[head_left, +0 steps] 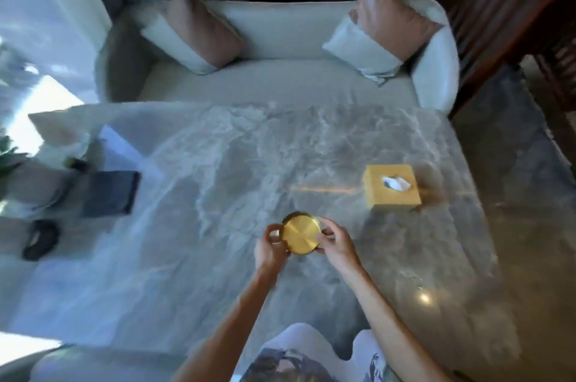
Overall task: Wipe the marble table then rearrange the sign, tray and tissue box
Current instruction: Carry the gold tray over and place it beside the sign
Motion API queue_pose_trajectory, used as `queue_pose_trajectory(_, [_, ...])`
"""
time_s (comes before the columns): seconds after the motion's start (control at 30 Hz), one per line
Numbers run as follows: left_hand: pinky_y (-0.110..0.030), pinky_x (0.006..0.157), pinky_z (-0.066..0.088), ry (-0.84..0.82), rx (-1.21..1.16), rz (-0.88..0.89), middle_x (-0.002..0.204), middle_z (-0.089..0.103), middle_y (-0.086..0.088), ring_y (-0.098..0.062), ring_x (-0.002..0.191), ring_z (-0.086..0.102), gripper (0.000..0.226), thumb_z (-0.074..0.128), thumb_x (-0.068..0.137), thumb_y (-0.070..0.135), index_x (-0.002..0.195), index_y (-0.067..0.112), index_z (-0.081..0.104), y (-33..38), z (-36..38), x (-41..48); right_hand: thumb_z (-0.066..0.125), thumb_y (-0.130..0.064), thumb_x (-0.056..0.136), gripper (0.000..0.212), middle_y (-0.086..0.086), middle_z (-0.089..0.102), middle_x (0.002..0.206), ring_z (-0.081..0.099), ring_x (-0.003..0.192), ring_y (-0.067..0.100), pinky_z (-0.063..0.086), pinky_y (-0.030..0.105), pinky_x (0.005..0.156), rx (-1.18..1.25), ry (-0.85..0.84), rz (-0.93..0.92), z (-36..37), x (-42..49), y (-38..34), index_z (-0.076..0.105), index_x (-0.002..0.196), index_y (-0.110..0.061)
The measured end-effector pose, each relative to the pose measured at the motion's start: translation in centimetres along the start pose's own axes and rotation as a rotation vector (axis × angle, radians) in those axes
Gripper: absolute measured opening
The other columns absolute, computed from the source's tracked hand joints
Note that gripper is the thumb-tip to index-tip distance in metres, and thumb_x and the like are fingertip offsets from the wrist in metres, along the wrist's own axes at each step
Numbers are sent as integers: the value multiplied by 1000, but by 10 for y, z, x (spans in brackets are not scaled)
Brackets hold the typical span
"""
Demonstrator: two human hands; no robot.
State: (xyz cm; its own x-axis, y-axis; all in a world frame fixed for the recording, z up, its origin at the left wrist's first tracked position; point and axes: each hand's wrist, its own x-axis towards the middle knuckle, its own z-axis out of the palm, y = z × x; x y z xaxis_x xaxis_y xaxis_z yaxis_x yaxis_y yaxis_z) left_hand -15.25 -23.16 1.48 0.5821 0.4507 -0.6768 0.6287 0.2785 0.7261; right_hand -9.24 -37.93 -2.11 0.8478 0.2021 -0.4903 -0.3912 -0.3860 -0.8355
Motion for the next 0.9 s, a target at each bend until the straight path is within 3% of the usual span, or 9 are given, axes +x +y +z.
queue_pose_trajectory(0.07, [-40, 69, 54, 62, -39, 23, 78, 63, -10, -27, 65, 61, 49, 49, 56, 6, 103, 13, 63, 0, -53, 3, 64, -11, 83, 36, 2, 67, 101, 67, 90, 26, 60, 54, 79, -23, -70, -3, 49, -6, -19, 65, 113, -32])
queue_pose_trajectory(0.13, [-38, 68, 55, 149, -61, 49, 75, 64, -7, -25, 63, 62, 52, 49, 58, 9, 107, 12, 65, -3, -111, 6, 64, -4, 86, 38, 4, 67, 103, 67, 90, 25, 60, 52, 78, -52, -134, -16, 104, -12, -36, 65, 112, -31])
queue_pose_trajectory(0.27, [-46, 78, 61, 357, -31, 71, 88, 75, -8, -30, 82, 72, 51, 49, 63, 16, 109, 23, 69, -30, -232, 16, 60, 1, 90, 36, 4, 64, 94, 66, 92, 26, 61, 43, 80, -69, -275, 45, 225, -38, -70, 67, 115, -24])
queue_pose_trajectory(0.47, [-48, 82, 60, 508, -64, 57, 99, 76, -12, -29, 90, 73, 48, 49, 76, -2, 116, 14, 69, -72, -389, 23, 59, -2, 93, 37, 5, 70, 97, 69, 96, 25, 60, 46, 87, -179, -402, 55, 387, -80, -81, 65, 123, -23])
queue_pose_trajectory(0.63, [-43, 87, 58, 585, -101, 25, 103, 76, -14, -27, 95, 72, 46, 48, 79, -6, 118, 8, 69, -95, -476, 28, 49, 4, 96, 44, 7, 67, 101, 67, 93, 19, 60, 20, 70, -147, -468, 120, 480, -114, -92, 58, 125, -28])
queue_pose_trajectory(0.77, [-41, 94, 56, 593, -136, -2, 111, 73, -17, -25, 103, 69, 48, 45, 78, -3, 120, 3, 67, -117, -523, 41, 48, 2, 96, 47, 2, 69, 112, 67, 104, 19, 57, 41, 94, -283, -523, 104, 529, -119, -90, 61, 131, -28])
queue_pose_trajectory(0.83, [-42, 99, 54, 611, -144, -9, 115, 69, -20, -27, 108, 67, 56, 41, 74, 3, 125, 4, 65, -131, -543, 54, 46, 2, 96, 50, 3, 68, 116, 66, 103, 20, 59, 37, 87, -346, -565, 101, 552, -118, -94, 57, 137, -26])
queue_pose_trajectory(0.9, [-45, 98, 54, 626, -163, -27, 114, 68, -20, -30, 107, 66, 61, 40, 70, 9, 126, 6, 64, -146, -560, 70, 44, 5, 95, 52, 7, 67, 113, 64, 97, 21, 57, 23, 66, -377, -601, 102, 576, -116, -101, 54, 139, -22])
